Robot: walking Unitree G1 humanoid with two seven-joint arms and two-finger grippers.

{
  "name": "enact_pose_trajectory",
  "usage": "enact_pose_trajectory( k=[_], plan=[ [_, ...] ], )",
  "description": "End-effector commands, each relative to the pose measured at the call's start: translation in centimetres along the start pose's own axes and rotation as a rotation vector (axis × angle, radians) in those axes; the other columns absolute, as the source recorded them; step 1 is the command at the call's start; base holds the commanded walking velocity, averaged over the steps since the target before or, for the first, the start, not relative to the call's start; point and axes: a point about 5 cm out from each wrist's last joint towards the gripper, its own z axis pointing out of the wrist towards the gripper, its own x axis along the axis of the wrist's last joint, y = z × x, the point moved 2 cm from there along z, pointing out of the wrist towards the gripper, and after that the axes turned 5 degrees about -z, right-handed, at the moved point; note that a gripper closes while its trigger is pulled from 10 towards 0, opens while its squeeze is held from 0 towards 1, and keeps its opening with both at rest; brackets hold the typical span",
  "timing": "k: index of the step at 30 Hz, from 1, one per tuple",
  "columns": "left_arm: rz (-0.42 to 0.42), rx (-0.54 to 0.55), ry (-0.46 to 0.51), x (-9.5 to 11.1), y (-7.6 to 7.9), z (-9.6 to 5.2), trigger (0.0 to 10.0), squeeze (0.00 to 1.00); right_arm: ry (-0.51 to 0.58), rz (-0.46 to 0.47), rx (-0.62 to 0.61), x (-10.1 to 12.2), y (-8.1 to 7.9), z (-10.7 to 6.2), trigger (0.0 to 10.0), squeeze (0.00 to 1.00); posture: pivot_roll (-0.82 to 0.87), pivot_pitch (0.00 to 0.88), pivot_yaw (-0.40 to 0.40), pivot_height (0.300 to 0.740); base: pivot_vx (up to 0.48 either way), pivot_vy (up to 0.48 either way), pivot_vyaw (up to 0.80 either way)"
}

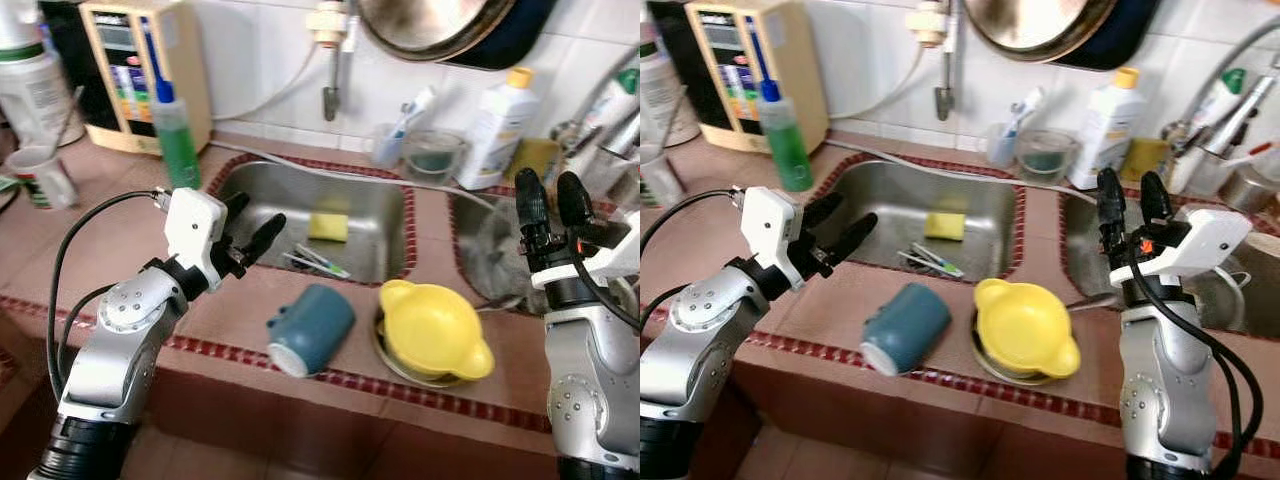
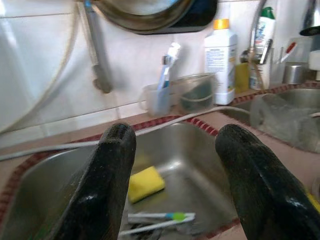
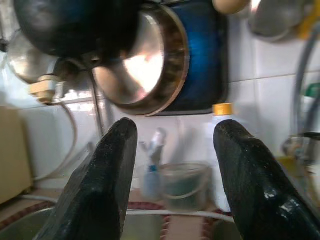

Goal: Kitchen organization

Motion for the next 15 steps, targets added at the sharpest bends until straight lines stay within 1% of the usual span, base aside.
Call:
enact_pose_trajectory(
  k=[1,4,6,8,11,15],
  plan=[
    [0.015,0.002,0.007,0.4,-0.1,0.2,10.0,0.00,0.015,-0.018,0.001,0.5,0.2,0.2,10.0,0.00,-0.14,0.000,-0.029,0.740,0.000,-0.480,0.00],
    [0.016,0.005,0.008,0.4,-0.2,0.2,10.0,0.00,0.016,-0.019,0.003,0.5,0.2,0.2,10.0,0.00,-0.14,0.000,-0.029,0.740,0.000,-0.480,0.00],
    [-0.009,0.046,0.019,0.5,-0.6,0.2,10.0,0.00,0.015,-0.023,0.017,0.5,0.1,0.2,10.0,0.00,-0.14,0.000,-0.032,0.740,0.000,0.000,0.00],
    [-0.004,0.054,0.021,0.5,-0.7,0.2,10.0,0.00,0.012,-0.024,0.021,0.5,0.1,0.2,10.0,0.00,-0.14,0.000,-0.033,0.740,0.000,0.000,0.00],
    [-0.004,0.058,0.003,0.3,-0.8,0.2,10.0,0.00,-0.006,-0.026,0.060,0.5,0.0,0.1,10.0,0.00,-0.14,0.000,-0.032,0.740,0.000,0.000,0.00],
    [0.003,0.087,0.002,0.5,-1.2,0.2,10.0,0.00,-0.048,-0.009,0.104,0.2,-0.1,0.1,10.0,0.00,-0.14,0.001,-0.034,0.740,0.000,0.000,0.00]
  ],
)
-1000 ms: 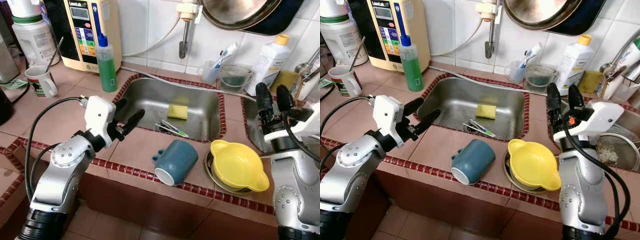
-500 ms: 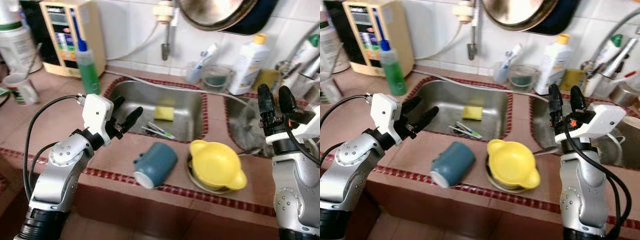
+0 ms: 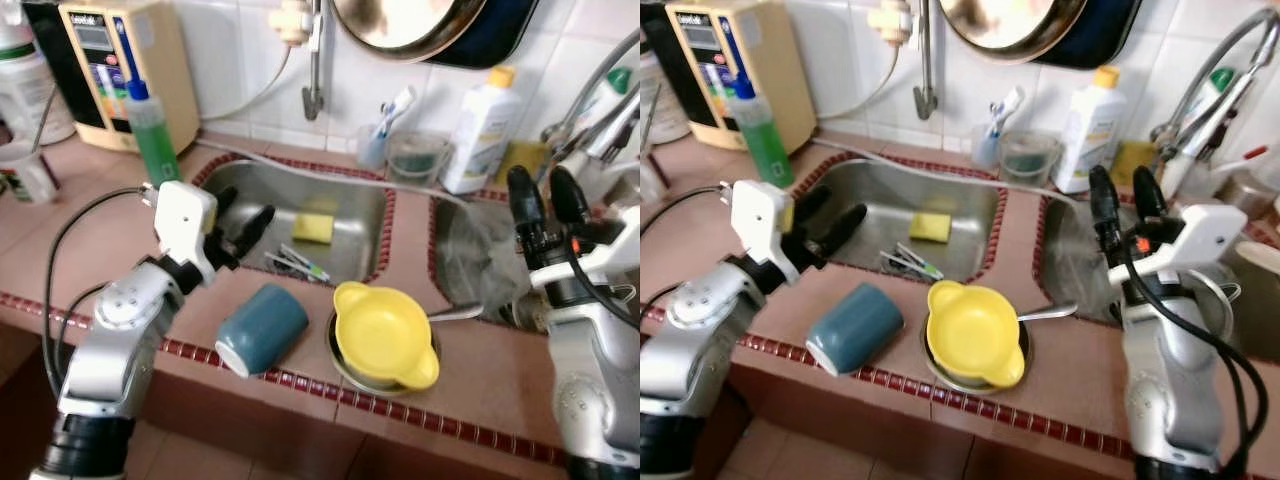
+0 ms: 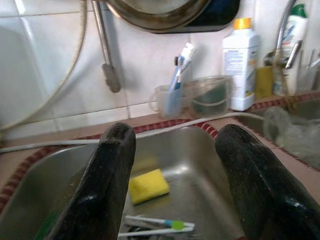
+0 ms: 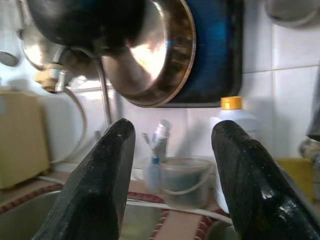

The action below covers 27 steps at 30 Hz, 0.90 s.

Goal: Kitchen organization

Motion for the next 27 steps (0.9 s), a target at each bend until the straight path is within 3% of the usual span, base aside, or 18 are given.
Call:
enact_pose_trajectory(
  k=[1,9,15,18,21,27],
  plan=[
    [0.031,0.016,0.006,0.8,-0.6,0.1,10.0,0.00,0.000,0.010,0.041,0.4,-0.5,0.2,10.0,0.00,-0.14,0.002,-0.034,0.740,0.000,0.000,0.00],
    [0.092,-0.009,-0.026,1.1,-1.2,-0.4,10.0,0.00,-0.131,0.007,0.203,-0.7,-1.5,-0.3,10.0,0.00,-0.14,0.013,-0.037,0.740,0.000,0.000,0.00],
    [0.119,-0.137,-0.079,0.7,0.8,-1.0,10.0,0.00,-0.192,0.006,0.280,-0.8,-1.4,-0.4,10.0,0.00,-0.14,0.023,-0.040,0.740,0.000,0.000,0.00],
    [0.088,-0.296,-0.105,0.6,3.0,-2.0,10.0,0.00,-0.231,-0.008,0.357,-0.9,-1.7,-0.3,10.0,0.00,-0.13,0.033,-0.045,0.740,0.000,0.000,0.00],
    [0.069,-0.390,-0.123,0.7,3.9,-2.9,10.0,0.00,-0.279,0.015,0.445,-1.2,-2.3,-0.3,10.0,0.00,-0.13,0.038,-0.051,0.740,0.000,0.000,0.00],
    [0.062,-0.408,-0.144,1.1,4.0,-3.7,10.0,0.00,-0.335,0.028,0.589,-1.6,-3.3,0.3,10.0,0.00,-0.12,0.049,-0.069,0.740,0.000,0.000,0.00]
  ],
)
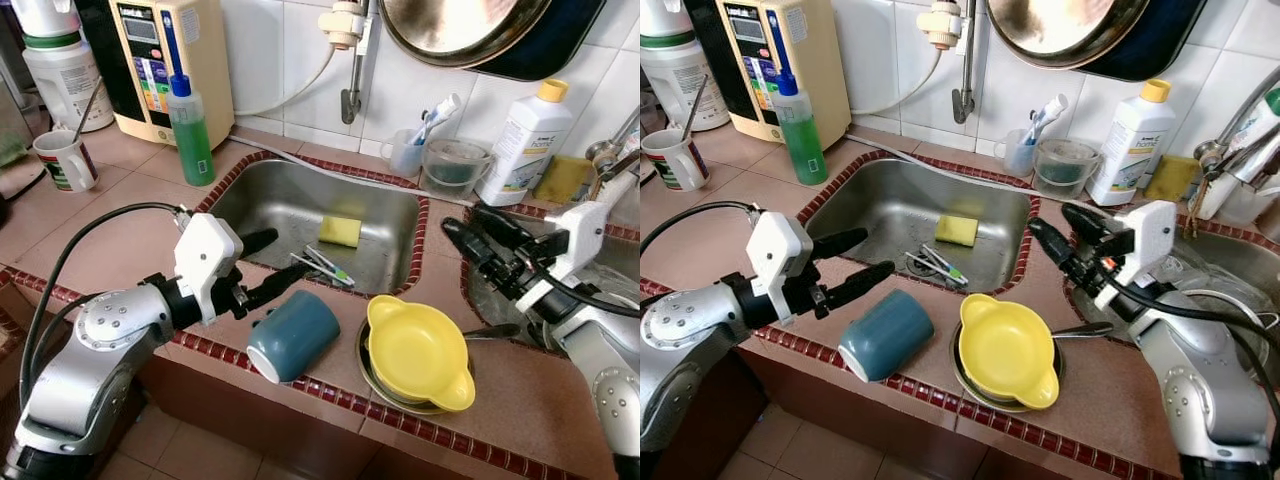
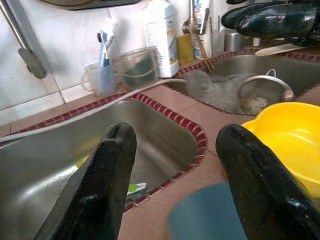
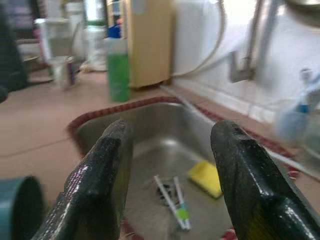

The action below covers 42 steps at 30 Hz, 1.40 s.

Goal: Kitchen organization

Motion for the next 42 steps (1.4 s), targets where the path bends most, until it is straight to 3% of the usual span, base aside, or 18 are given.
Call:
enact_pose_trajectory(
  k=[1,11,20,21,22,38,39,40,42],
  plan=[
    [0.004,-0.011,-0.008,0.3,0.2,-0.4,10.0,0.00,-0.019,0.000,0.047,0.1,0.0,0.4,10.0,0.00,-0.12,0.050,-0.070,0.740,0.000,0.000,0.00],
    [-0.001,0.005,-0.053,-0.1,0.6,-1.9,10.0,0.00,-0.088,0.026,0.302,-0.2,-1.3,2.0,10.0,0.00,-0.09,0.070,-0.116,0.740,0.000,0.000,0.00],
    [-0.020,0.012,-0.072,-0.1,1.3,-2.7,10.0,0.00,-0.104,0.077,0.444,0.3,-1.5,3.2,10.0,0.00,-0.08,0.087,-0.150,0.740,0.000,0.000,0.00],
    [-0.022,0.017,-0.072,-0.1,1.3,-2.8,10.0,0.00,-0.112,0.095,0.466,0.3,-1.6,3.2,10.0,0.93,-0.07,0.089,-0.156,0.740,0.000,0.000,0.00],
    [-0.024,0.023,-0.073,-0.1,1.4,-3.0,10.0,0.00,-0.118,0.118,0.495,0.5,-1.7,3.3,10.0,1.00,-0.07,0.091,-0.163,0.740,0.000,0.000,0.00],
    [-0.020,0.005,-0.083,0.8,2.0,-3.7,10.0,0.00,-0.175,0.135,0.701,0.3,-2.5,3.6,10.0,1.00,-0.06,0.094,-0.171,0.740,0.000,0.000,0.00],
    [-0.022,0.004,-0.085,0.8,2.0,-3.6,10.0,0.00,-0.177,0.137,0.703,0.2,-2.4,3.7,10.0,0.78,-0.06,0.094,-0.171,0.740,0.000,0.000,0.00],
    [-0.021,-0.002,-0.092,0.6,2.1,-3.6,10.0,0.00,-0.182,0.145,0.718,0.1,-2.5,3.8,10.0,0.00,-0.06,0.094,-0.171,0.740,0.000,0.000,0.00],
    [-0.026,-0.006,-0.090,0.7,2.3,-3.6,10.0,0.00,-0.195,0.163,0.739,-0.2,-2.6,3.9,10.0,0.00,-0.06,0.095,-0.168,0.740,0.000,0.000,0.00]
  ],
)
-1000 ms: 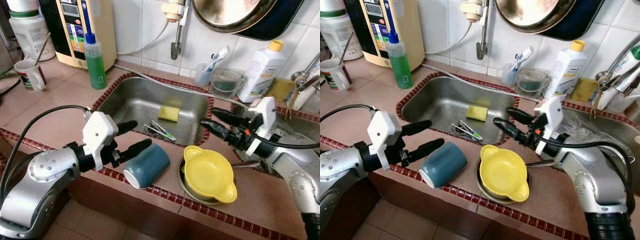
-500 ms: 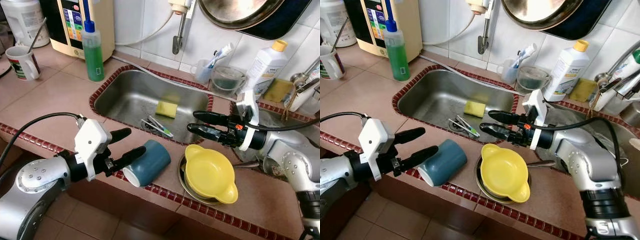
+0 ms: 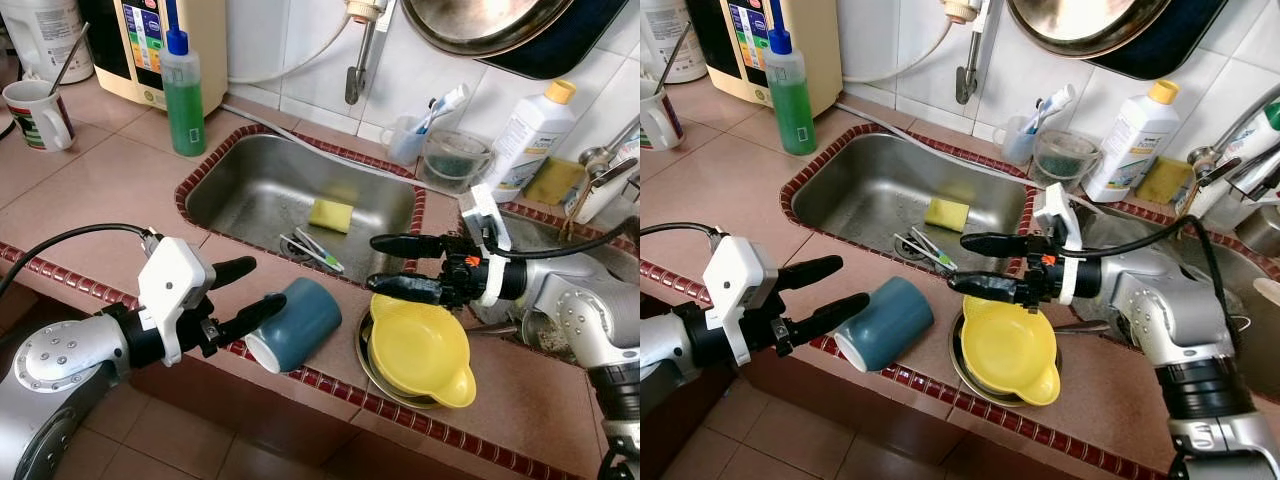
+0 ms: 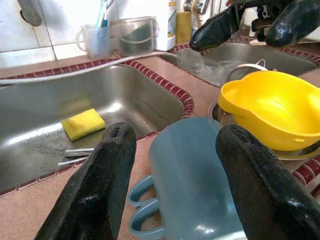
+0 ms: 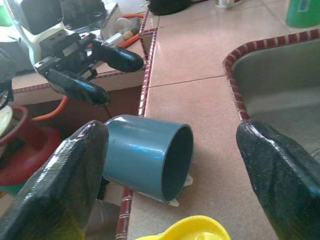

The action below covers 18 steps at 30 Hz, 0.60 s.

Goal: Kitchen organization

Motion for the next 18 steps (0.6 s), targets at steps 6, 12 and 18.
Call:
enact_pose_trajectory(
  k=[6,12,18],
  plan=[
    [0.002,-0.050,0.006,0.6,1.1,0.1,10.0,0.00,-0.019,0.028,0.064,-0.1,0.5,0.3,10.0,0.00,-0.05,0.094,-0.167,0.740,0.000,0.000,0.00],
    [-0.006,-0.074,0.004,0.8,1.8,0.1,10.0,0.00,-0.005,0.073,0.101,0.1,1.2,1.1,10.0,0.00,-0.05,0.107,-0.173,0.740,0.000,0.000,0.00],
    [-0.011,-0.088,-0.011,0.6,2.6,0.1,10.0,0.00,-0.005,0.102,0.133,-0.1,1.5,1.6,10.0,0.00,-0.04,0.127,-0.186,0.740,0.000,0.000,0.00]
  ],
)
